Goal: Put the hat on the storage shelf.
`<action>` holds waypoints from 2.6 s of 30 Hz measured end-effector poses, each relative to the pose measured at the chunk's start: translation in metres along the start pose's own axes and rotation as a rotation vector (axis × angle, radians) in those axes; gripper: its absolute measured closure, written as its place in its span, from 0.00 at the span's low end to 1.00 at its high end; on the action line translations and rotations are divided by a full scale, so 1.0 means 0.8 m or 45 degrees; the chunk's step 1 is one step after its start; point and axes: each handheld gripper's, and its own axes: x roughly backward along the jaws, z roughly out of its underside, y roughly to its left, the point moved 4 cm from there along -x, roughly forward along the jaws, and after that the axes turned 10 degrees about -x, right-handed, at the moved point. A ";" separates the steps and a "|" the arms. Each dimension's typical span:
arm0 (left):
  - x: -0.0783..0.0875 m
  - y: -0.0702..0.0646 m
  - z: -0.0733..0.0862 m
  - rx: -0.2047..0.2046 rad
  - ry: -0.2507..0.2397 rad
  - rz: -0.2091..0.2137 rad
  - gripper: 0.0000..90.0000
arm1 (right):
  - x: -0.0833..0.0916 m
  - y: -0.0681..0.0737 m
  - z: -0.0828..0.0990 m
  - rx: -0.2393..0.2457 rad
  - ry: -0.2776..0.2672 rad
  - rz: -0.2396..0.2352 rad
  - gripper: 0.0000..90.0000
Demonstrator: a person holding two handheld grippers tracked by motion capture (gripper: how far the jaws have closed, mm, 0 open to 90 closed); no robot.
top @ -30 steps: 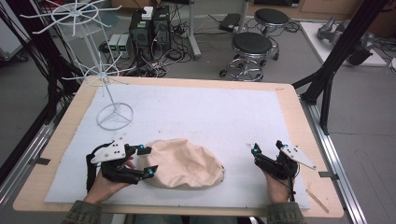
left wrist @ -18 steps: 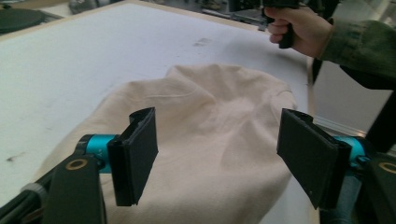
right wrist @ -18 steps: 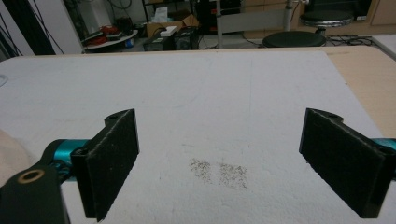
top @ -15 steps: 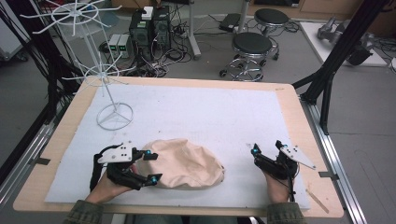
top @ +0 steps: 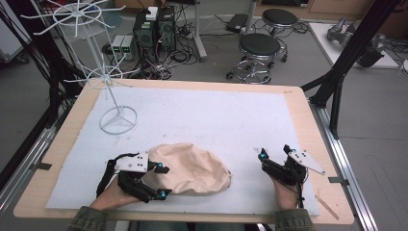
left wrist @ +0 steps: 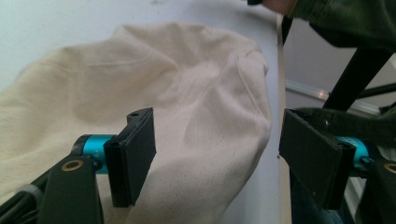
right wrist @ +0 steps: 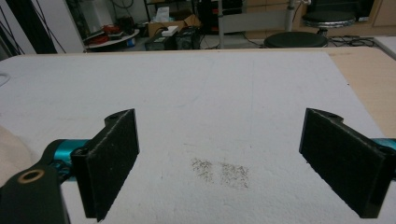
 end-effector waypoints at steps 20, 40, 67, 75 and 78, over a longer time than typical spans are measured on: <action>-0.029 0.004 0.013 -0.107 0.222 0.046 0.30 | 0.000 -0.001 0.000 0.003 0.002 0.004 0.12; -0.045 0.005 0.017 -0.289 0.354 -0.028 0.68 | 0.004 -0.003 -0.001 -0.019 -0.001 0.011 0.12; -0.012 0.013 -0.004 -0.330 0.190 -0.389 0.86 | 0.004 -0.005 -0.002 -0.023 -0.007 0.010 0.12; 0.002 0.012 -0.013 -0.356 0.116 -0.525 0.86 | 0.004 -0.005 -0.002 -0.027 -0.008 0.010 0.12; 0.005 0.012 -0.015 -0.359 0.098 -0.558 0.86 | 0.004 -0.005 -0.002 -0.030 -0.007 0.009 0.12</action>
